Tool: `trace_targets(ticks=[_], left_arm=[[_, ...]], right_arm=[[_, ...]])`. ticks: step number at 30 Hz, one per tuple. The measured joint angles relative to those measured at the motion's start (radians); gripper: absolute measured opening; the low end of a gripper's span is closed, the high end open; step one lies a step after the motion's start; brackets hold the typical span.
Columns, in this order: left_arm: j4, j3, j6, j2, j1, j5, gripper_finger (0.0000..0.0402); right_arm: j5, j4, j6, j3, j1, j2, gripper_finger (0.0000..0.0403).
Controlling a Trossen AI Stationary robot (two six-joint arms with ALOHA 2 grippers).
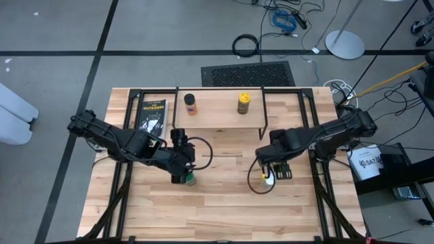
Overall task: Shelf spices
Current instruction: Put the brown seasoning bottle on the shelf
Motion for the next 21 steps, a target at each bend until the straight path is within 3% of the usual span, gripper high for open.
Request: trace_targets(ticks=[6,12,21], left_arm=[[-0.003,0.0,0.0,0.0,0.0,0.0,0.0336],[-0.005,0.0,0.006,0.0,0.0,0.0,0.0336],[-0.009,0.0,0.008,0.0,0.0,0.019,0.0336]], right_arm=[[0.072,-0.106,-0.019,0.185,-0.044,-0.001,0.0271],[0.085,-0.104,-0.115,0.35,-0.13,-0.002,0.0268],[0.089,-0.104,-0.35,0.478,-0.336,-0.002,0.027]])
